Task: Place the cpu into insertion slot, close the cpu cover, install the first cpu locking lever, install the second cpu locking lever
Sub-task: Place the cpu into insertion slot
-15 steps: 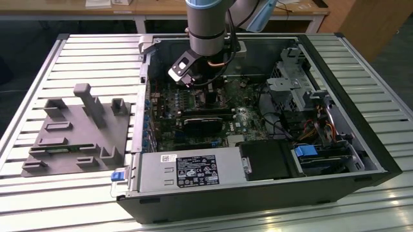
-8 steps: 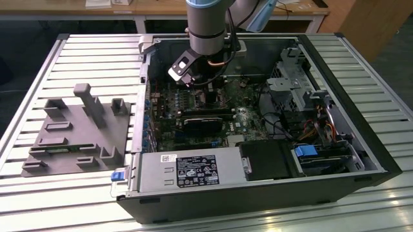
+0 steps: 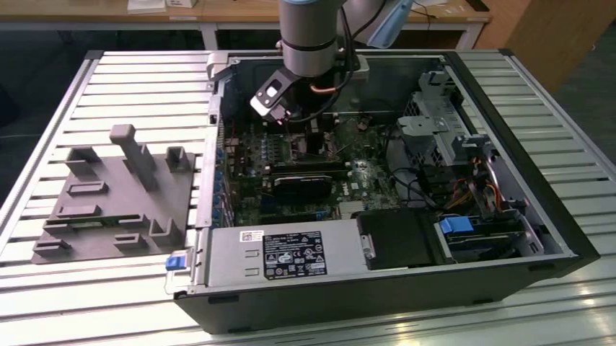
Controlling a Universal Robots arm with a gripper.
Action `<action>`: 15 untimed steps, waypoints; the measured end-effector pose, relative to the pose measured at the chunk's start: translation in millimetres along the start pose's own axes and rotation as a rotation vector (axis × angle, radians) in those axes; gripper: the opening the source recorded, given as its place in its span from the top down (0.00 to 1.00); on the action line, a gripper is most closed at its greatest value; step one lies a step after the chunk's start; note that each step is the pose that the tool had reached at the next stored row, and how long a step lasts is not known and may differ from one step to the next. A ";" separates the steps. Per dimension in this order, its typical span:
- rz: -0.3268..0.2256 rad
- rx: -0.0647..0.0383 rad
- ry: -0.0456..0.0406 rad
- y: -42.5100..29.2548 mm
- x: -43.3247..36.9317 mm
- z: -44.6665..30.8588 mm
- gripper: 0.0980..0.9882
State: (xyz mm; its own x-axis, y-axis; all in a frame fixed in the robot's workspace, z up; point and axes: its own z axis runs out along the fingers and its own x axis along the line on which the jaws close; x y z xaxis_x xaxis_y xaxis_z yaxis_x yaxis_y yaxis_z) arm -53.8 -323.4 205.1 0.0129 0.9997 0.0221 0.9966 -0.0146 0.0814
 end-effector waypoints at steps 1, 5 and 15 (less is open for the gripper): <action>0.000 0.000 0.0000 0.0 0.0 -0.1 0.42; 0.000 0.000 -0.0003 0.0 0.0 -0.6 0.42; 0.000 0.000 -0.0002 0.1 0.0 -1.5 0.85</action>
State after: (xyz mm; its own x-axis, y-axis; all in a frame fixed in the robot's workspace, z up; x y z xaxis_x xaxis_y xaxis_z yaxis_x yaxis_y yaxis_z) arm -53.9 -323.4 206.6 0.0129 0.9997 0.0219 0.9966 -0.0146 0.0812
